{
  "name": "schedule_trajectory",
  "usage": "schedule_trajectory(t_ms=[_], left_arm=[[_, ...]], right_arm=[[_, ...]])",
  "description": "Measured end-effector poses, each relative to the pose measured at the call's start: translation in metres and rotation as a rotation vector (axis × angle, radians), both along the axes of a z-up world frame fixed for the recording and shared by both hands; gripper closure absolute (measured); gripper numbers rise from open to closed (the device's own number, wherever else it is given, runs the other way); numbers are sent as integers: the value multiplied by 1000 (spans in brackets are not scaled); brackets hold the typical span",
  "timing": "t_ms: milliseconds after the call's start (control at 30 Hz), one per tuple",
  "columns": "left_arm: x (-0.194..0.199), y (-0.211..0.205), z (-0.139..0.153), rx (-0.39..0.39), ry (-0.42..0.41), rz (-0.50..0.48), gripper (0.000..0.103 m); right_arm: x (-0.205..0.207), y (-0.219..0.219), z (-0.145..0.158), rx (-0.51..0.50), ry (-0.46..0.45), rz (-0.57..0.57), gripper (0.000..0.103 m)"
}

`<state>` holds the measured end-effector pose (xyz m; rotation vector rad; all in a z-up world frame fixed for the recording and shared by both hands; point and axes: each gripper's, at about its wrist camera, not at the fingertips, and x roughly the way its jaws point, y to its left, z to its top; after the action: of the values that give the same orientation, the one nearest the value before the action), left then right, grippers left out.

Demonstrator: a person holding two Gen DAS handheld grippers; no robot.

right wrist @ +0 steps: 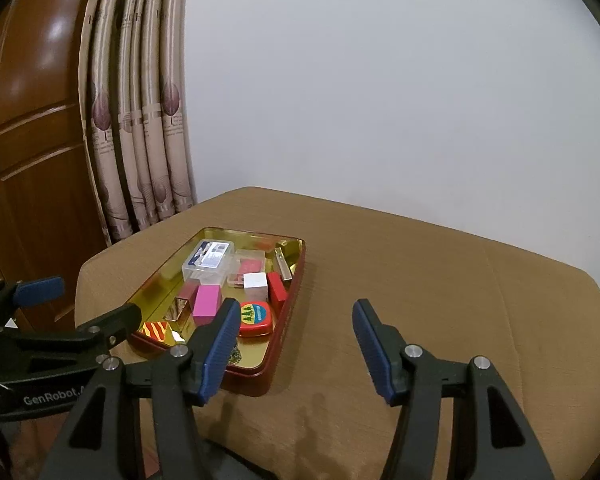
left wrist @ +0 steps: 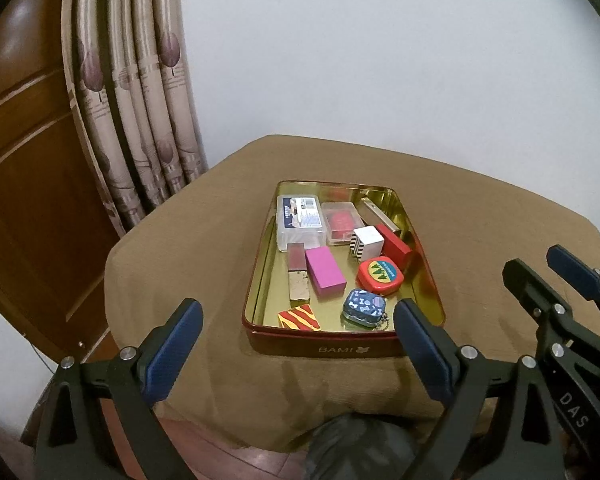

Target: Organize rigid objects

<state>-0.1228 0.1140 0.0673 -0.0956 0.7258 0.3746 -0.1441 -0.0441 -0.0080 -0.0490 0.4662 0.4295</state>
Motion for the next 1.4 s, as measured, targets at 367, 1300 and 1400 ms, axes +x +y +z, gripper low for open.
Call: schedule_trajectory(t_ms=[367,1300,1400], left_arm=[[3,0,-1,19,11,6,1],[-3,11,-8,-35,-30,35,1],[-4,13,-7,-22,-41,39,1]], right_arm=[[1,-6,-3,8,9,-2,43],[-1,4,2,-11,-17,0,43],[0,7,2,-10,-16,10,43]])
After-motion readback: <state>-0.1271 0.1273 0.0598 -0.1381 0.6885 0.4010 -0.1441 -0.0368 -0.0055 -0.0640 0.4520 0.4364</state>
